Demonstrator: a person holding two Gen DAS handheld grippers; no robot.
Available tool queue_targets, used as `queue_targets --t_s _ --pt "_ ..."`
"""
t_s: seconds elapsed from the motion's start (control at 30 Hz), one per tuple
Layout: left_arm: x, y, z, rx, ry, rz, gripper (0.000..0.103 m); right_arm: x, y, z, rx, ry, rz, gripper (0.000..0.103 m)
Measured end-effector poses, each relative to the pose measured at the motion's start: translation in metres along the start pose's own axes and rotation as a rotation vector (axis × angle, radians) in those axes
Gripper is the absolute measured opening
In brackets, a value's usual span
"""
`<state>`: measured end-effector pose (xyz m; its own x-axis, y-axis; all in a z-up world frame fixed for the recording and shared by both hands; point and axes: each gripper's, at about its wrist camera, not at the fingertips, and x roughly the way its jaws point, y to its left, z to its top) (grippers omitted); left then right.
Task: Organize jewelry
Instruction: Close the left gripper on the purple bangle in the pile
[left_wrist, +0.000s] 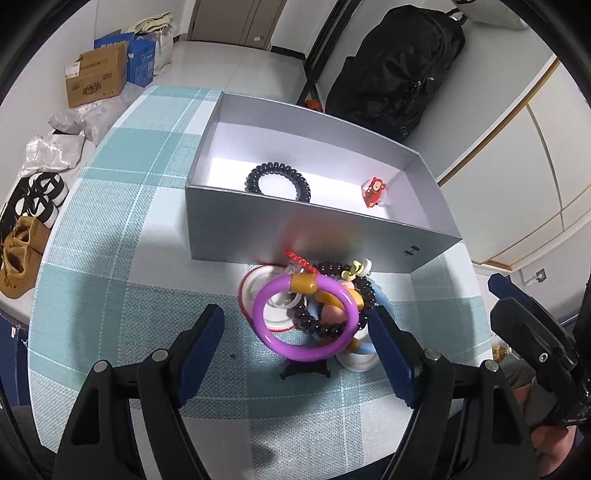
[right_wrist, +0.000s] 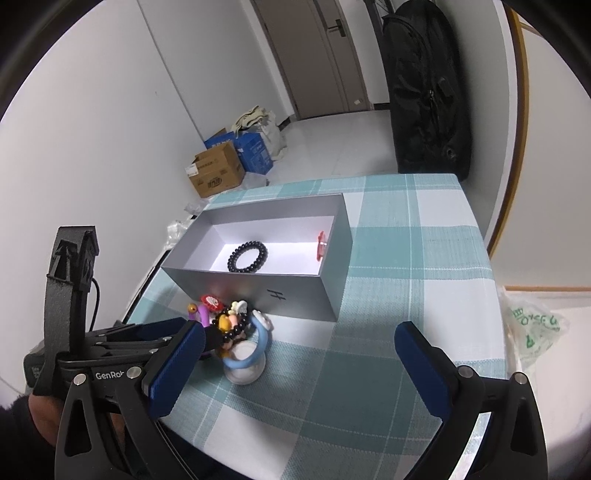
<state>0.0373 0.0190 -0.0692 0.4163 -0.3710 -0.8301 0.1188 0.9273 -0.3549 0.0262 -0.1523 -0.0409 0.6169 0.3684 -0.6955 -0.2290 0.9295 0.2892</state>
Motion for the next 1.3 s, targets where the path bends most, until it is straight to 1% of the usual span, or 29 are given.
queue_targets --t_s 0.1,0.13,0.17,0.2,0.27,0.33,0.43,0.63,0.9,1.03,1.13,1.23,1.3 --pt "0.0 -0.002 0.0 0.011 0.0 -0.001 0.076 0.0 0.0 0.0 0.002 0.003 -0.002 0.103" --pt "0.0 -0.002 0.0 0.01 0.0 -0.006 0.072 0.0 0.0 0.0 0.003 0.005 -0.004 0.103" --pt "0.001 -0.002 0.0 0.011 0.002 -0.009 0.07 0.001 0.0 0.0 0.005 0.006 -0.005 0.103" --pt "0.001 -0.002 0.0 0.012 0.004 -0.023 0.064 0.001 -0.001 0.0 0.007 0.007 -0.005 0.103" --pt "0.0 -0.004 0.001 0.014 0.001 -0.029 0.06 0.001 -0.001 -0.001 0.011 0.01 -0.006 0.103" --pt "-0.002 -0.008 0.001 0.032 -0.003 -0.042 0.05 0.002 -0.001 -0.001 0.011 0.011 -0.009 0.103" --pt "-0.003 -0.009 0.0 0.043 0.004 -0.037 0.049 0.003 -0.001 -0.002 0.011 0.015 -0.011 0.103" --pt "-0.007 -0.003 0.001 0.018 0.01 -0.051 0.048 0.005 0.001 -0.003 0.008 0.022 -0.012 0.103" --pt "-0.015 0.004 0.004 -0.02 0.005 -0.089 0.047 0.007 0.003 -0.005 0.009 0.029 -0.008 0.103" --pt "-0.027 0.006 0.008 -0.038 -0.022 -0.126 0.047 0.007 0.007 -0.007 0.0 0.03 0.011 0.103" --pt "-0.037 0.01 0.011 -0.054 -0.051 -0.143 0.047 0.011 0.009 -0.008 0.014 0.044 0.043 0.103" --pt "-0.044 0.018 0.015 -0.084 -0.075 -0.153 0.047 0.014 0.01 -0.009 0.038 0.057 0.095 0.095" --pt "-0.048 0.025 0.018 -0.102 -0.089 -0.151 0.047 0.018 0.013 -0.007 0.053 0.068 0.133 0.084"
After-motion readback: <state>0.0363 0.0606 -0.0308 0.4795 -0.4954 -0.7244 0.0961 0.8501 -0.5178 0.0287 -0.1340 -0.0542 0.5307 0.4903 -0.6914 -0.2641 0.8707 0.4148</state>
